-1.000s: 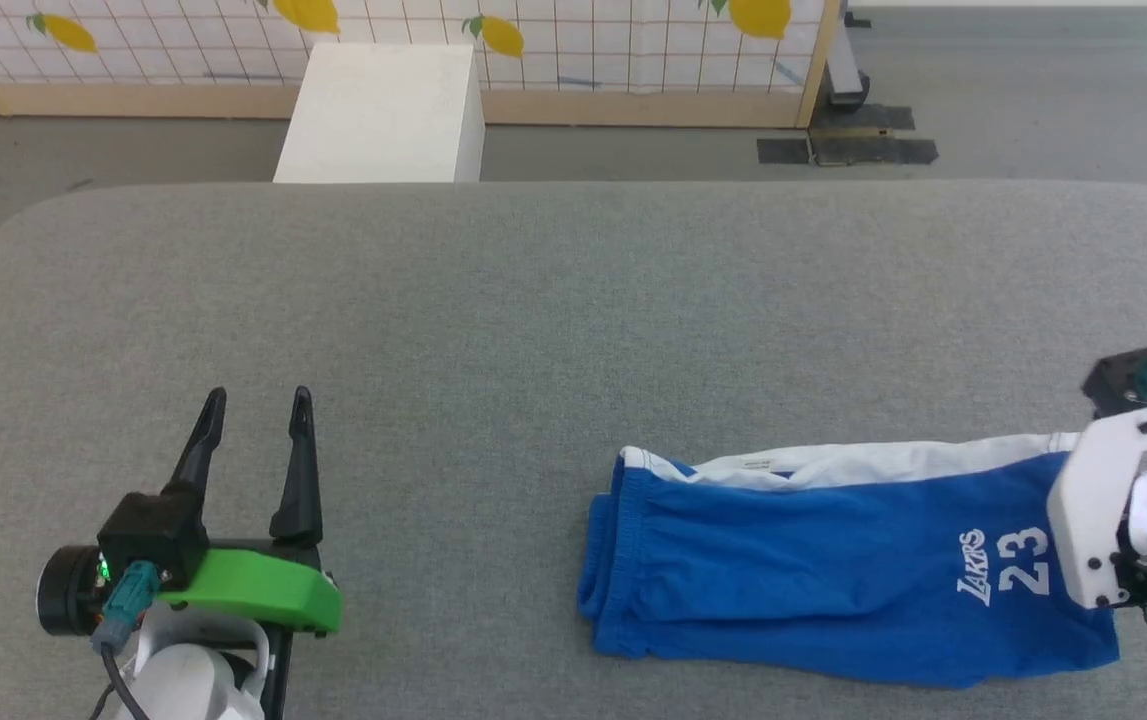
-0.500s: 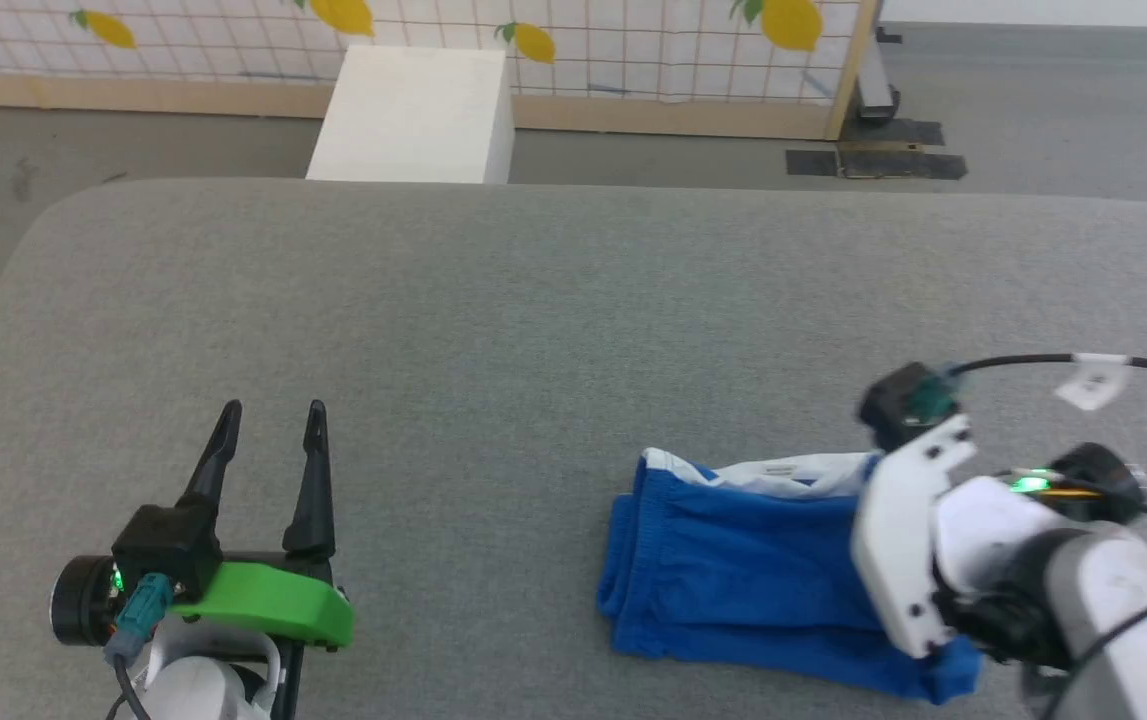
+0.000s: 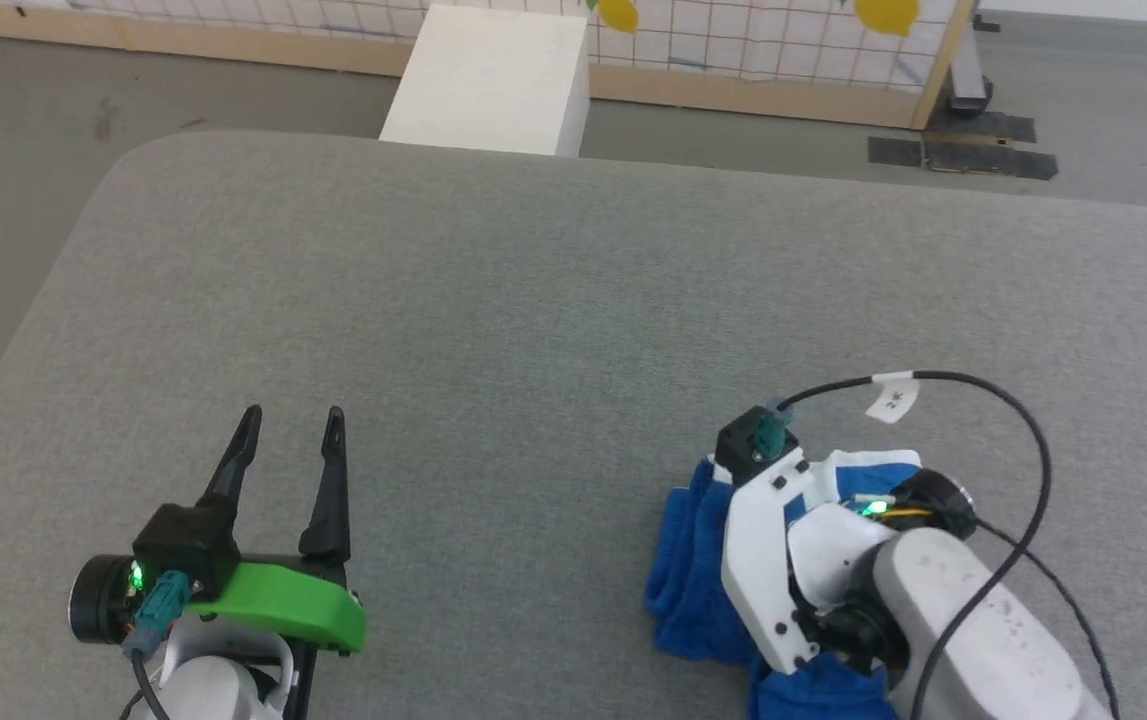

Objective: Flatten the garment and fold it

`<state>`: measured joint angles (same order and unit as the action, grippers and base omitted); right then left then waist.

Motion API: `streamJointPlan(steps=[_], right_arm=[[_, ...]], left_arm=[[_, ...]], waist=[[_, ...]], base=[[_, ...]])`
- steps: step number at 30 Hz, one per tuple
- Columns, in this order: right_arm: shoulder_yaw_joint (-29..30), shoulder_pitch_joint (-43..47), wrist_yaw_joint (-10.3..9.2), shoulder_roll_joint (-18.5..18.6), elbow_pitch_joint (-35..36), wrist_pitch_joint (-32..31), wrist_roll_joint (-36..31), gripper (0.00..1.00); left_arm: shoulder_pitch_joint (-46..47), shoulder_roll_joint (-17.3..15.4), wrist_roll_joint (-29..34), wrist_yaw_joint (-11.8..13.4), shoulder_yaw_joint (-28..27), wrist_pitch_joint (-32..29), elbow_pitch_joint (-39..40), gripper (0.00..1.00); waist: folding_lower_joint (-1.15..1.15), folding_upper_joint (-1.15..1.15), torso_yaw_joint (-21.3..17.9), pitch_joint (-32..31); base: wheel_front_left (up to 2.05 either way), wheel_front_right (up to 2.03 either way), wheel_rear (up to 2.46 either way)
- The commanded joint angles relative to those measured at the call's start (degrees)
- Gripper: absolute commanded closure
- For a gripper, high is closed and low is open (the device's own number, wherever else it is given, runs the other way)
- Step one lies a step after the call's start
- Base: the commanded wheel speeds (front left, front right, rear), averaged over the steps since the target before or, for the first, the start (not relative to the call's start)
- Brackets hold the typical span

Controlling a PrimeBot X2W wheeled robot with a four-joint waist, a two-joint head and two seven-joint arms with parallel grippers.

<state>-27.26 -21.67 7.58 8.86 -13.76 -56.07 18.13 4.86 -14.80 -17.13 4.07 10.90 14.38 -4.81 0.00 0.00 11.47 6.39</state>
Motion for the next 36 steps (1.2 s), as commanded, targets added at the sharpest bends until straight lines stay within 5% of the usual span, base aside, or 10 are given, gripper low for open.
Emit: streamJointPlan(steps=[1, 3, 4, 6, 21, 31, 36], right_arm=[[-0.41, -1.12, -0.09, -0.58, -1.36, 1.11, 0.19, 1.00], [-0.83, -1.61, -0.09, -0.90, -3.26, 2.53, 0.12, 1.00], [-0.93, -1.89, -0.09, -1.05, -3.82, 3.43, 0.05, 0.89], [-1.40, -2.61, -0.09, -1.30, -4.68, 5.63, -0.42, 0.00], [-9.08, -6.89, -0.09, -3.39, 2.31, 16.52, 3.77, 0.00], [8.90, 2.55, -0.09, 1.95, 7.65, 12.82, -0.97, 0.00], [16.58, 7.98, -0.09, 1.73, 7.32, 9.70, -4.46, 0.00]], left_arm=[[0.93, 0.20, -0.62, -0.28, 0.15, 0.16, -0.17, 0.00], [0.99, 0.31, -0.74, -0.17, 0.09, 0.20, -0.43, 0.00], [1.00, 0.36, -0.78, -0.11, 0.06, 0.22, -0.48, 0.00], [1.06, 0.36, -0.81, -0.07, 0.03, 0.26, -0.55, 0.00], [-0.19, -0.86, -0.93, 0.38, -0.33, 0.39, -0.22, 0.00], [-0.71, -1.13, -1.03, 1.03, -0.48, 0.44, 1.13, 0.00], [-0.37, -0.94, -1.05, 0.98, 0.02, 0.46, 1.38, 0.00]], waist=[[0.00, 0.00, 0.37, 0.12], [0.00, 0.00, 0.55, 0.03], [0.00, 0.00, 0.60, 0.02], [0.00, 0.00, 0.66, -0.06], [0.00, 0.00, -3.69, -2.15], [0.00, 0.00, -6.76, -2.86], [0.00, 0.00, -6.68, -1.80]], base=[[0.00, 0.00, 0.00], [0.00, 0.00, 0.00], [0.00, 0.00, 0.00], [0.00, 0.00, 0.00], [0.00, 0.00, 0.00], [0.00, 0.00, 0.00], [0.00, 0.00, 0.00]])
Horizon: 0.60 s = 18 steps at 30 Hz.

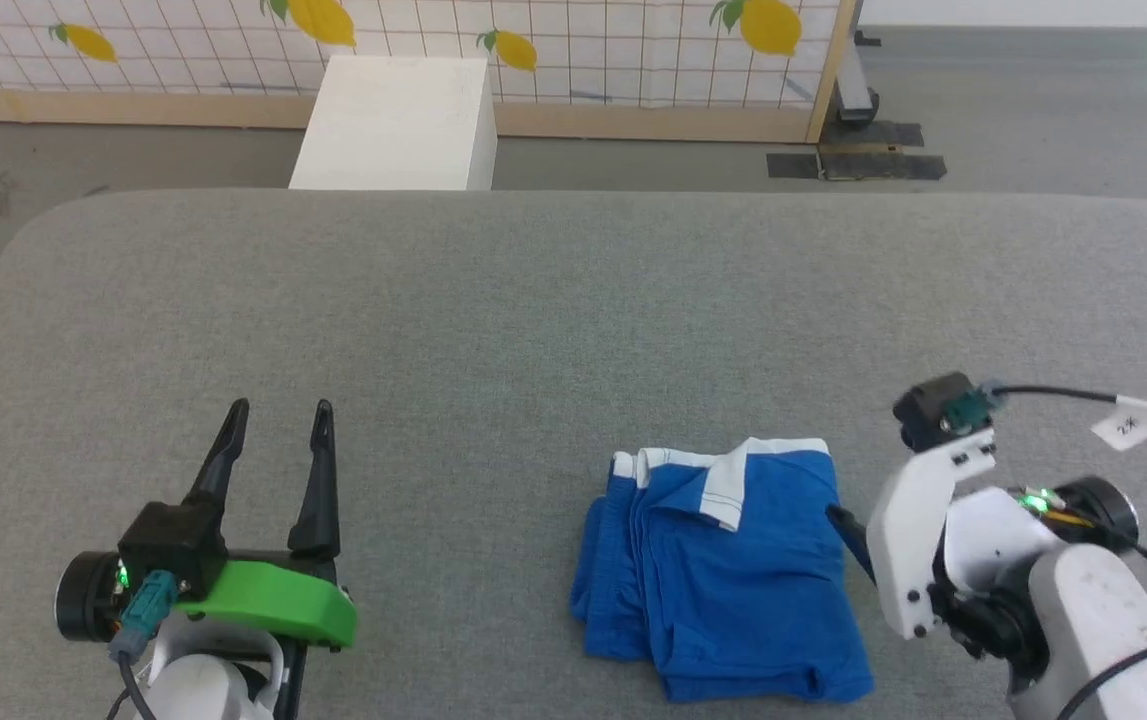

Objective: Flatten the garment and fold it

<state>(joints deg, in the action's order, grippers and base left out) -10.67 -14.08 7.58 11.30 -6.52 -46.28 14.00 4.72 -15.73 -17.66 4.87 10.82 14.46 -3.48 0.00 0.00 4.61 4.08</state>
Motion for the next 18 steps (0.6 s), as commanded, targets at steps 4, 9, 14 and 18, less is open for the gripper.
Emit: streamJointPlan(steps=[4, 9, 14, 18], right_arm=[[0.49, 2.15, -0.09, -2.68, -1.20, -0.75, -0.84, 0.00], [-0.22, 2.68, -0.09, -4.16, -5.84, -1.09, -1.62, 0.00], [-1.29, 2.12, -0.09, -5.32, -10.07, 0.58, -1.49, 0.00], [-1.89, 1.21, -0.09, -5.73, -12.82, 1.25, -0.81, 0.56]], left_arm=[[0.08, 0.02, -0.49, 0.13, 0.40, 0.39, -0.03, 0.00], [0.86, 0.08, -0.47, -0.06, 0.82, 0.40, -0.26, 0.00], [1.45, -0.07, -0.65, -0.17, 0.93, 0.40, -0.70, 0.00], [1.57, -0.21, -0.75, -0.16, 0.98, 0.41, -0.97, 0.00]], waist=[[0.00, 0.00, 0.62, 1.43], [0.00, 0.00, 1.73, 2.30], [0.00, 0.00, 2.60, 3.02], [0.00, 0.00, 2.84, 3.25]], base=[[0.00, 0.00, 0.00], [0.00, 0.00, 0.00], [0.00, 0.00, 0.00], [0.00, 0.00, 0.00]])
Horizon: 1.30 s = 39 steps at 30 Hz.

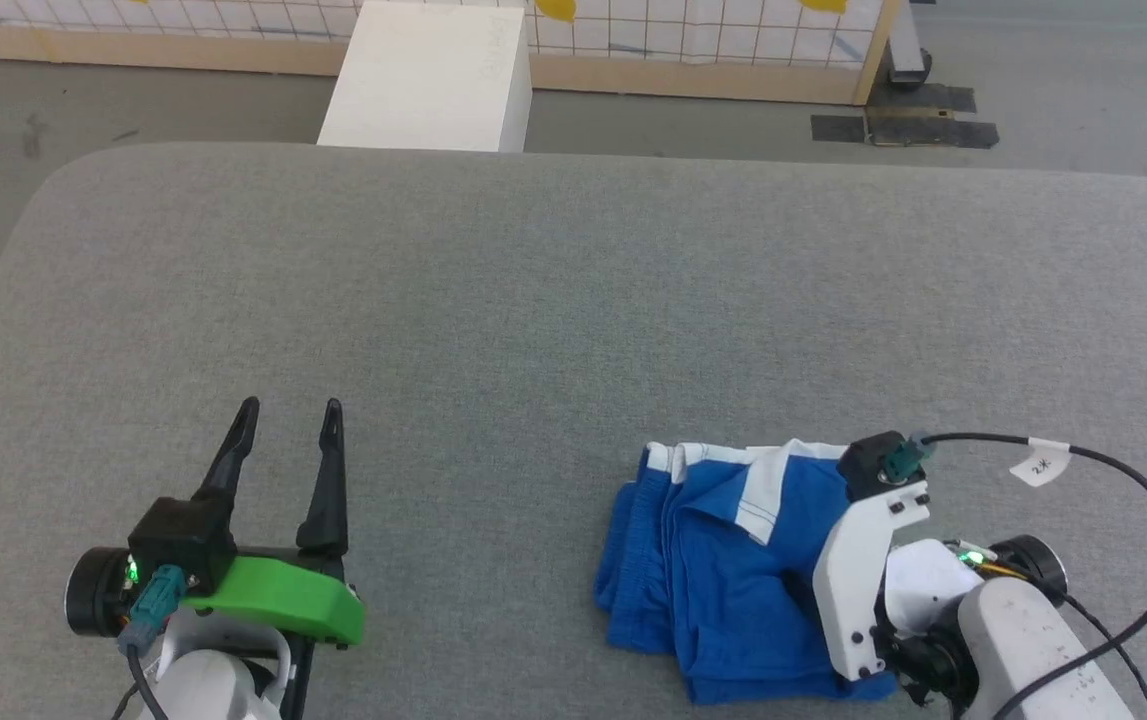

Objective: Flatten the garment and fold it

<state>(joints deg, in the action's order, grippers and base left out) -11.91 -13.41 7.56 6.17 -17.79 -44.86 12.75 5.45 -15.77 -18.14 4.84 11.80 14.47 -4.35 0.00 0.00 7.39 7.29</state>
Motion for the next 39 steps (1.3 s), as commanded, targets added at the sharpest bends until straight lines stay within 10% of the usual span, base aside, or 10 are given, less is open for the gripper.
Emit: streamJointPlan(steps=[1, 2, 9, 24, 39], right_arm=[[-0.84, 0.31, -0.08, -0.63, -1.89, 0.05, 0.63, 0.84], [-1.01, -0.02, -0.08, -0.61, -2.21, 0.40, 0.93, 1.00], [-4.56, -2.30, -0.08, 2.39, -1.06, 1.71, 3.18, 1.00], [-18.39, -18.41, -0.08, 26.45, 13.40, -4.69, 14.73, 1.00], [-20.95, -33.29, -0.08, 35.55, -0.29, 6.45, 16.69, 1.00]], left_arm=[[0.84, -0.18, -0.27, -0.11, 0.04, 0.41, -0.15, 0.00], [0.84, -0.22, -0.27, -0.09, 0.08, 0.41, -0.20, 0.00], [-0.14, -0.55, -0.51, 0.57, -0.32, 0.42, -0.05, 0.00], [1.01, -1.01, 0.20, 2.38, -1.66, 0.08, 6.21, 0.00], [8.29, -6.34, 4.05, 2.23, -0.77, -7.35, 13.80, 0.00]], waist=[[0.00, 0.00, 0.09, 0.04], [0.00, 0.00, 0.07, 0.04], [0.00, 0.00, -2.72, -0.94], [0.00, 0.00, -23.68, 8.05], [0.00, 0.00, -28.17, 22.15]], base=[[0.00, 0.00, 0.00], [0.00, 0.00, 0.00], [0.00, 0.00, 0.00], [0.00, 0.00, 0.00], [0.00, 0.00, 0.00]])
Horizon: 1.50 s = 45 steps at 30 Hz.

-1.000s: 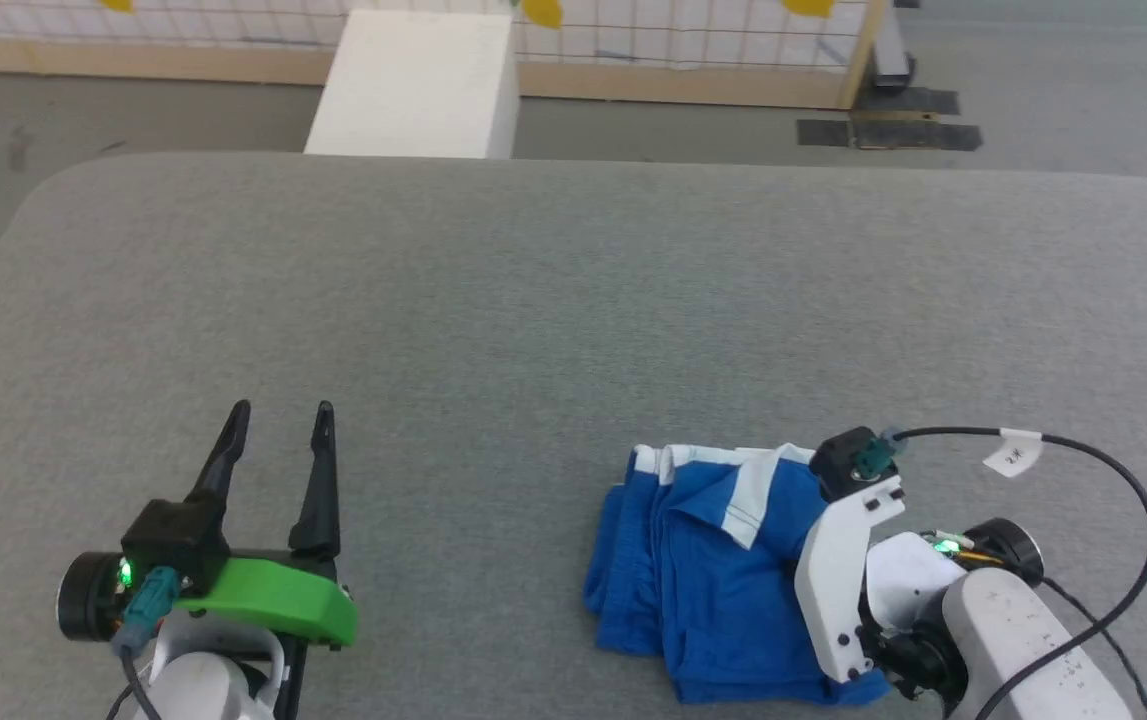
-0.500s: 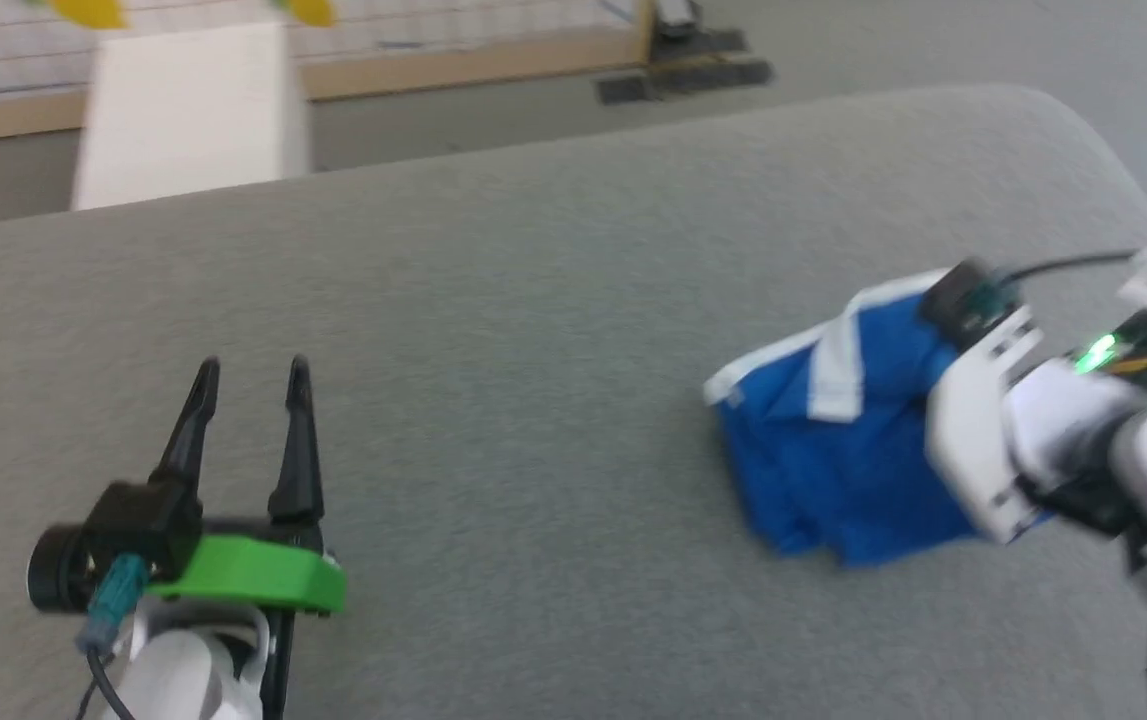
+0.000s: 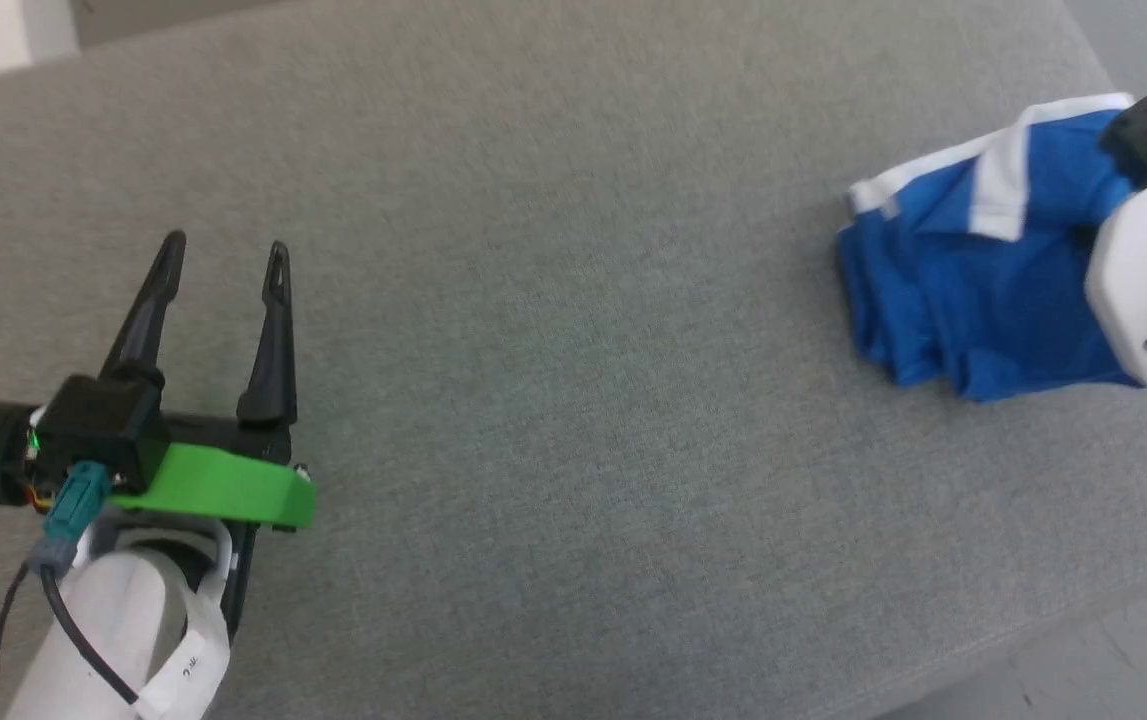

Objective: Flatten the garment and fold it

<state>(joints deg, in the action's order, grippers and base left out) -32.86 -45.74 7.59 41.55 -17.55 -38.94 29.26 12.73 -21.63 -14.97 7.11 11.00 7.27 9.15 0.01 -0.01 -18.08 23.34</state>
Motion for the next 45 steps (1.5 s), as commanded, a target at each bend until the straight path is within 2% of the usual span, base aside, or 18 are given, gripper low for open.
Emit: streamJointPlan(steps=[1, 6, 10, 11, 12, 17, 21, 22, 26, 28, 32, 36, 41, 45], right_arm=[[0.22, -1.54, -0.10, 0.30, -2.09, 1.24, 0.28, 1.00], [3.35, -4.84, -0.10, 0.64, -10.70, 5.02, -0.74, 1.00], [5.41, -6.80, -0.10, 0.73, -14.92, 9.01, -2.62, 1.00], [5.93, -7.19, -0.10, 0.53, -15.81, 9.81, -3.00, 0.82], [6.50, -7.57, -0.10, 0.26, -17.05, 10.23, -3.39, 0.00], [9.35, -10.12, -0.10, -0.36, -20.06, 13.50, -5.89, 0.00], [11.14, -11.13, -0.10, -1.25, -19.83, 16.00, -6.31, 0.00], [12.21, -11.38, -0.10, -1.30, -16.43, 19.53, -5.62, 0.00], [15.47, -10.30, -0.10, -2.91, -10.85, 25.50, -4.77, 0.00], [17.54, -8.68, -0.10, -4.93, -7.29, 28.52, -4.29, 0.00], [22.67, -3.21, -0.10, -11.32, -0.11, 35.07, -4.73, 0.00], [29.82, 4.24, -0.10, -20.68, 6.23, 41.43, -7.38, 0.00], [33.36, 14.39, -0.10, -31.10, 12.19, 44.35, -12.42, 0.00], [36.37, 21.07, -0.10, -36.61, 14.91, 45.46, -15.79, 0.00]], left_arm=[[1.33, -0.72, 1.09, -0.07, 0.14, -0.57, 0.72, 0.00], [2.45, -1.76, 1.78, 0.15, 0.17, -2.32, 2.97, 0.00], [2.66, -2.14, 1.90, 0.44, 0.06, -2.95, 3.99, 0.00], [2.60, -2.22, 1.88, 0.50, -0.01, -2.99, 4.12, 0.00], [2.54, -2.31, 1.86, 0.56, -0.05, -3.01, 4.23, 0.00], [2.50, -2.19, 1.60, 0.79, -0.04, -2.58, 3.95, 0.00], [2.52, -1.25, 0.95, 0.68, 0.46, -1.08, 2.31, 0.00], [2.46, -0.04, 0.14, 0.58, 0.90, 0.69, 0.27, 0.00], [1.93, 1.53, -1.07, 0.82, 0.87, 3.11, -2.73, 0.00], [1.58, 2.25, -1.67, 0.99, 0.69, 4.12, -4.03, 0.00], [0.08, 3.43, -2.63, 1.77, -0.05, 5.54, -6.01, 0.00], [-1.94, 4.46, -3.69, 2.57, -1.10, 6.45, -7.27, 0.00], [-4.52, 5.43, -4.34, 3.08, -1.58, 7.04, -8.03, 0.00], [-5.79, 6.25, -4.57, 3.25, -1.40, 7.27, -9.05, 0.00]], waist=[[-0.01, 0.01, -2.30, 6.67], [-0.01, 0.01, -0.01, 9.40], [-0.01, 0.01, 1.58, 10.82], [-0.01, 0.01, 1.78, 11.02], [-0.01, 0.01, 2.02, 11.20], [-0.01, 0.01, 2.87, 10.80], [-0.01, 0.01, 3.87, 8.11], [-0.01, 0.01, 5.23, 4.98], [-0.01, 0.01, 7.36, 0.01], [-0.01, 0.01, 8.57, -2.62], [-0.01, 0.01, 10.50, -7.76], [-0.01, 0.01, 12.22, -12.25], [-0.01, 0.01, 14.35, -16.33], [-0.01, 0.01, 16.21, -18.78]], base=[[0.00, 0.00, 0.00], [0.00, 0.00, 0.00], [0.00, 0.00, 0.00], [0.00, 0.00, 0.00], [0.00, 0.00, 0.00], [0.00, 0.00, 0.00], [0.00, 0.00, 0.00], [0.00, 0.00, 0.00], [0.00, 0.00, 0.00], [0.00, 0.00, 0.00], [0.00, 0.00, 0.00], [0.00, 0.00, 0.00], [0.00, 0.00, 0.00], [0.00, 0.00, 0.00]])
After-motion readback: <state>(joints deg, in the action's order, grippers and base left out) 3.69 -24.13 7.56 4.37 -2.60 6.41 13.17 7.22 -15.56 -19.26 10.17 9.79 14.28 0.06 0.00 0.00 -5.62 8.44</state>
